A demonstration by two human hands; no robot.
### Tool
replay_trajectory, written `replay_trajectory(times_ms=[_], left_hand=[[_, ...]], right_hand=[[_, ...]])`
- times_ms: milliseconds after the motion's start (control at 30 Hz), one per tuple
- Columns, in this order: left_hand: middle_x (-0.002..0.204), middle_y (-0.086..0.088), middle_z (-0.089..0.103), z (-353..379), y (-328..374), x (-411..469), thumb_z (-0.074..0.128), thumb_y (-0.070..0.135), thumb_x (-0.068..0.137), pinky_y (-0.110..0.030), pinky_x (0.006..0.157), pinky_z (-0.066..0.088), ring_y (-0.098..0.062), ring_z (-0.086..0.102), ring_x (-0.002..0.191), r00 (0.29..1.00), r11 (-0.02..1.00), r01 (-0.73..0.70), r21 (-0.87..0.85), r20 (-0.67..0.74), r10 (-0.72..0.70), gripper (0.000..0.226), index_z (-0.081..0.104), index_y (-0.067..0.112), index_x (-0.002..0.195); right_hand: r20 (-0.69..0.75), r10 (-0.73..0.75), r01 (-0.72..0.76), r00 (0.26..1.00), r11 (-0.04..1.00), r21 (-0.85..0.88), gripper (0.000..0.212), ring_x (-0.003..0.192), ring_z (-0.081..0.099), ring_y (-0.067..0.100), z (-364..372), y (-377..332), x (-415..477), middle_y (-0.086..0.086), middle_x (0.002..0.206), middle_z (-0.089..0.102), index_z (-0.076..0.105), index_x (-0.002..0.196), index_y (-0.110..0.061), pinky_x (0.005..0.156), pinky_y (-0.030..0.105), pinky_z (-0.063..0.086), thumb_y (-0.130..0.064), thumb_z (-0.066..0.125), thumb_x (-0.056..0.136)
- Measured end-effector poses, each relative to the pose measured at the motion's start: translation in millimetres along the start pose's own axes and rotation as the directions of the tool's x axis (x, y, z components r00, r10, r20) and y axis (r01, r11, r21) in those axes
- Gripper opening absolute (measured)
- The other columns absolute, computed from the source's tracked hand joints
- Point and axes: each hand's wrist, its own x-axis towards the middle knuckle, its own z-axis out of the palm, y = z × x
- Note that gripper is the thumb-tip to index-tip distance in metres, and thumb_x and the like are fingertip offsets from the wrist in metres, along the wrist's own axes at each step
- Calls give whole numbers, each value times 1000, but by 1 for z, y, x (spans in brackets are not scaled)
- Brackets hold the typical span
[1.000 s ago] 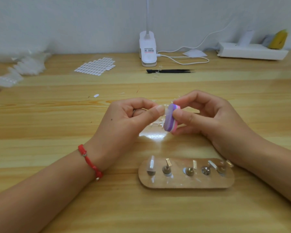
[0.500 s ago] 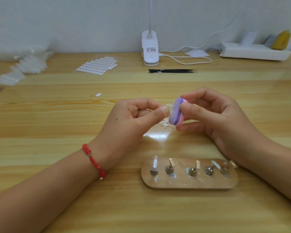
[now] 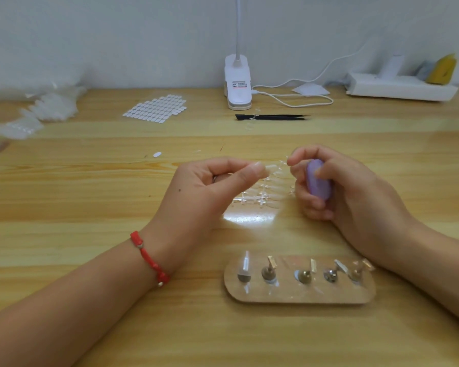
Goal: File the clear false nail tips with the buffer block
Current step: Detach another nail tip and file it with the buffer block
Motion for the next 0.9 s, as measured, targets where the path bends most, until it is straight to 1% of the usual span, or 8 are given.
replay_trajectory(times_ms=[100, 133, 300, 367, 467, 533, 633, 900], left_hand=[[37, 23, 47, 0, 0, -1, 58, 11, 87, 4, 46, 32, 12, 48, 39, 998, 1000, -20, 1, 52, 20, 19, 68, -3, 96], [37, 24, 46, 1, 0, -2, 57, 10, 87, 4, 46, 32, 12, 48, 39, 997, 1000, -23, 2, 70, 22, 20, 67, -4, 97], [43, 10, 28, 2, -1, -2, 64, 22, 80, 1, 47, 33, 1, 30, 37, 998, 1000, -9, 1, 61, 9, 23, 74, 3, 88], [48, 4, 22, 1, -3, -1, 65, 29, 77, -1, 49, 33, -3, 22, 43, 998, 999, -7, 37, 58, 5, 25, 75, 7, 84], [48, 9, 25, -2, -6, -1, 68, 34, 78, -7, 49, 32, -4, 23, 44, 997, 990, -50, 135, 65, 42, 22, 71, 14, 86], [57, 11, 34, -5, -5, -2, 70, 33, 82, -11, 48, 29, -5, 28, 43, 980, 926, -199, 321, 85, 182, 24, 64, 21, 103], [81, 12, 47, -6, 2, -3, 66, 31, 84, -14, 52, 29, -11, 43, 47, 909, 702, -411, 581, 210, 359, 25, 62, 29, 109], [87, 11, 55, -9, 13, -3, 74, 36, 80, -16, 54, 30, -11, 45, 47, 848, 590, -513, 623, 260, 462, 20, 73, 26, 96]], right_hand=[[56, -124, 135, 991, 948, -287, 3, 47, 29, 8, 7, 1, -5, 4, 61, 34, 67, 78, -23, 42, 14, 28, -22, 70, 79], [65, -165, 177, 984, 931, -319, 10, 46, 30, 7, 8, 2, -7, 1, 58, 36, 67, 79, -21, 44, 12, 29, -23, 77, 78], [78, -207, 221, 975, 934, -282, 16, 44, 51, -4, 13, -3, -9, -18, 47, 54, 64, 85, -8, 48, 3, 37, -22, 64, 78], [70, -182, 194, 981, 934, -300, 20, 42, 45, -1, 13, -4, -8, -17, 47, 51, 66, 85, -11, 46, 4, 34, -29, 65, 76], [81, -111, 131, 991, 941, -311, 19, 43, 31, 3, 10, -3, -8, -13, 50, 40, 69, 80, -19, 43, 10, 28, -37, 70, 76], [109, -69, 101, 992, 940, -326, 12, 42, 31, 3, 8, -4, -8, -8, 51, 37, 69, 78, -22, 42, 9, 27, -34, 72, 81], [143, -45, 91, 989, 938, -334, 13, 39, 30, 1, 5, -6, -6, 3, 56, 35, 68, 68, -28, 39, 9, 25, -34, 64, 80], [257, -30, 111, 966, 946, -305, 15, 41, 27, 7, 1, -7, -3, 28, 67, 31, 66, 64, -27, 41, 17, 21, -39, 62, 71]])
